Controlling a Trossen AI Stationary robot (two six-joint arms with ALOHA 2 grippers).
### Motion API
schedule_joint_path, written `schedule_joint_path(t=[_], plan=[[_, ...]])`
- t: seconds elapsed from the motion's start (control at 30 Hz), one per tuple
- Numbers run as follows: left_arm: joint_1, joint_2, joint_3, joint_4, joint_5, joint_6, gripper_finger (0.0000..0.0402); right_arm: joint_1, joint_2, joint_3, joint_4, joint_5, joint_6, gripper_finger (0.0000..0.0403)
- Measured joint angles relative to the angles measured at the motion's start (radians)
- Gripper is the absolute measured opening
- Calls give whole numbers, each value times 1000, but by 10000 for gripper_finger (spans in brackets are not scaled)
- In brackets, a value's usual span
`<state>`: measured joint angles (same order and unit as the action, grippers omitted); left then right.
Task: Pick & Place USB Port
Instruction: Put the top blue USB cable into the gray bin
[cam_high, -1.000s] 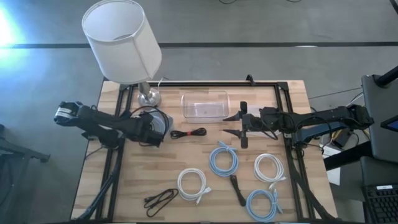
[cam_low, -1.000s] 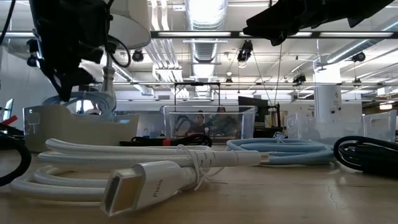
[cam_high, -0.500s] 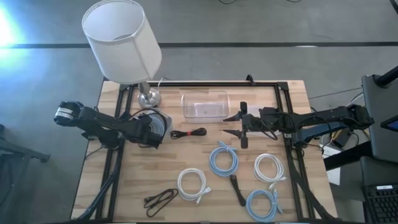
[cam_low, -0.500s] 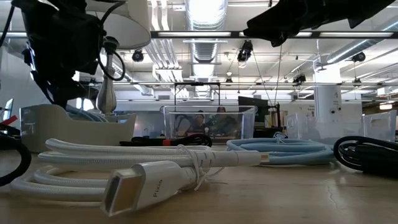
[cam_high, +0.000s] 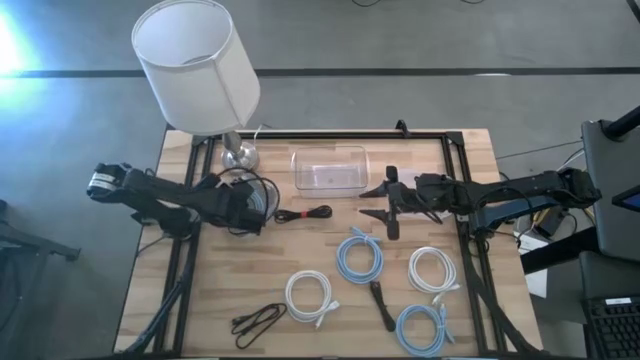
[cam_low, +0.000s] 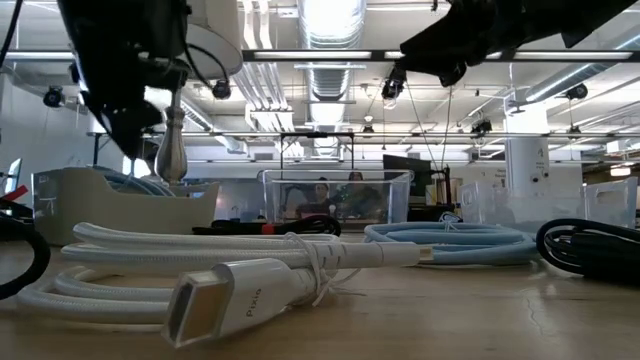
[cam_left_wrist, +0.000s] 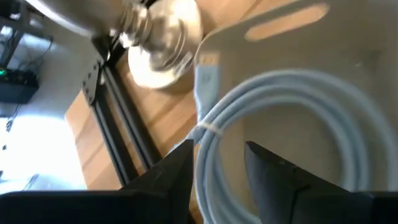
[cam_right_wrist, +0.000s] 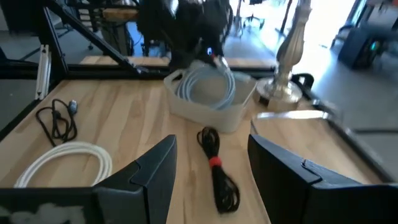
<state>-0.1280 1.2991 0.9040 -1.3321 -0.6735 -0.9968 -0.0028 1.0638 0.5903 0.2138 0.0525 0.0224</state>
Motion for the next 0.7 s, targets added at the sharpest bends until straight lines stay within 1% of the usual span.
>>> schedule_joint_path(t=[0.1,0.2,0.37,0.47,0.6,0.7], plan=[[-2,0,45,7,-8,52,142,0,0,0,-39,0,37,194],[-10,0,76,39,-40,110,143,0,0,-2,-79,0,78,194],[-29,0,89,207,-42,289,140,6,4,-15,-133,0,155,194],[-37,0,89,340,-7,415,140,23,28,-22,-164,0,179,194],[-40,0,89,510,69,564,138,48,100,-23,-182,-1,209,194],[-40,0,89,610,117,644,138,61,162,-22,-184,-2,237,194]])
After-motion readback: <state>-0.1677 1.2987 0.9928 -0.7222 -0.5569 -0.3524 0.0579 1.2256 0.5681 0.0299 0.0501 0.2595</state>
